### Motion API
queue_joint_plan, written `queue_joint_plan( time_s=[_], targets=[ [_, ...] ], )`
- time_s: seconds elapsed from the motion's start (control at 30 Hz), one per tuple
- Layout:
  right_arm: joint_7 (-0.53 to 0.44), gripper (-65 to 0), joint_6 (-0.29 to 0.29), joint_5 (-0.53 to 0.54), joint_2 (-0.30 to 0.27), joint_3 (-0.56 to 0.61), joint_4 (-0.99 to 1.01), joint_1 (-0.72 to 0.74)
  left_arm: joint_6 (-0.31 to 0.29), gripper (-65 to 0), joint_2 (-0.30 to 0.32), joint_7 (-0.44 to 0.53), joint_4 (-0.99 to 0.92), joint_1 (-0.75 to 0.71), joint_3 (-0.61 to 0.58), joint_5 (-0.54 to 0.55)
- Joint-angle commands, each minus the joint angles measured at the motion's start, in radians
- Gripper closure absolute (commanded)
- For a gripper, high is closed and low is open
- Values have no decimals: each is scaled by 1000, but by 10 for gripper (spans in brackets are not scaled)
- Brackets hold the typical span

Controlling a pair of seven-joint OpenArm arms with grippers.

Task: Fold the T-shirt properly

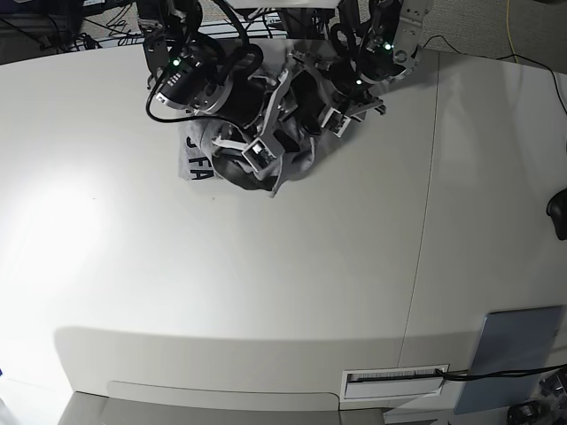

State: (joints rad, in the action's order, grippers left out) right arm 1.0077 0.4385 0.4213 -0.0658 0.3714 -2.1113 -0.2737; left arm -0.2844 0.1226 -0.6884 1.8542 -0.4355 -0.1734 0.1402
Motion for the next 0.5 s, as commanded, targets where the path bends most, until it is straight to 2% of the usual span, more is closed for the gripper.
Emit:
queue_joint_plan(
  time_s=[0.0, 0.13, 0.27, 0.37, 0.47],
  targets=[
    [-24, -260, 18, 53, 8, 5, -25, 11, -5, -360, -3, 16, 40, 3, 0, -3],
    [-15, -260, 18, 49, 7, -48, -71, 11, 0, -360, -3, 16, 113, 3, 0, -87],
    [-10, -260, 18, 49, -4, -173, -131, 11, 73, -360, -3, 16, 156, 3, 0, -168],
    [-4, -260, 18, 49, -40, -280, -153, 11, 106, -360, -3, 16, 174, 3, 0, -198],
    [14, -260, 18, 50, -89, -380, -153, 10, 106, -360, -3, 16, 196, 3, 0, -221]
  ],
)
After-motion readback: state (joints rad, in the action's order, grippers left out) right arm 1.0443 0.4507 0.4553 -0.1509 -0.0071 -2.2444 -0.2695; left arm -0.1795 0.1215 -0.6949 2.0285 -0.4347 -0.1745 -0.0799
